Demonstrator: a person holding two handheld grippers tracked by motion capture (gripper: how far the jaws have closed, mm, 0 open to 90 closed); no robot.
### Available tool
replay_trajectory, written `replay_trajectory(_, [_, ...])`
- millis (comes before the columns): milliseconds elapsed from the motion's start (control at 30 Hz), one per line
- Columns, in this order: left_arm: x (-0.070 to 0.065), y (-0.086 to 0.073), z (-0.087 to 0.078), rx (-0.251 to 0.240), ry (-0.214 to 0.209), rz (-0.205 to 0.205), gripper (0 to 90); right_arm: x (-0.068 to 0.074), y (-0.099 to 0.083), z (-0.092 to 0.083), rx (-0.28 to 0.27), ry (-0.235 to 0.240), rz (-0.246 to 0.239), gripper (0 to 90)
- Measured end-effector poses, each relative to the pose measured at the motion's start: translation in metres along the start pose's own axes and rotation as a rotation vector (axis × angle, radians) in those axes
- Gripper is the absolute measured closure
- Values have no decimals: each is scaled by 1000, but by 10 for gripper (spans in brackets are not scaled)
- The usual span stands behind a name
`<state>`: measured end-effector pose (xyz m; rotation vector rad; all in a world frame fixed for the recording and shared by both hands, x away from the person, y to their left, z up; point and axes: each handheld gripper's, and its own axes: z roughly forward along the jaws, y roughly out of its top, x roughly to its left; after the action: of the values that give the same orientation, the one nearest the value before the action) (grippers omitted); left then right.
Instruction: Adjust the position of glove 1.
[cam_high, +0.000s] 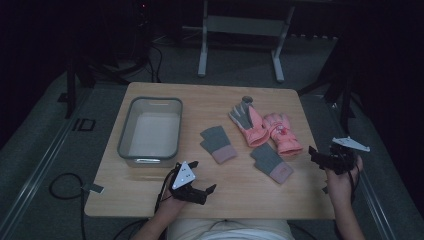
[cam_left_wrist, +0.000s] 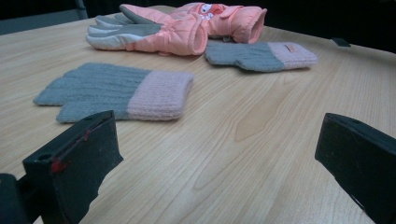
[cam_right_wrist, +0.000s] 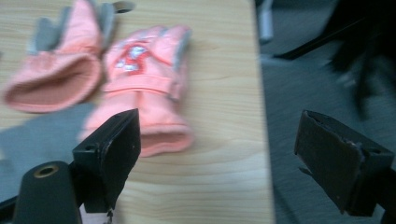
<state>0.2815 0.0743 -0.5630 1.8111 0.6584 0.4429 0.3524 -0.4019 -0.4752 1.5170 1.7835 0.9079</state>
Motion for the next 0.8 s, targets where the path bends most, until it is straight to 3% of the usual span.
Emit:
replay_trajectory(67, [0,0,0,1,-2,-3,0,1,6,2,8,12,4,146])
replay_trajectory(200, [1,0,0,1,-4,-7,0,11,18,0,-20,19,-36,134])
replay_trajectory(400, [0,0,0,2,-4,-1,0,23,36,-4,-53,48,-54,121])
replay_trajectory(567, [1,0,0,0,-7,-8,0,38,60,-10,-103,129,-20,120])
replay_trajectory(800, [1,0,0,2,-8,-3,0,59,83,-13,-139,189,-56,108])
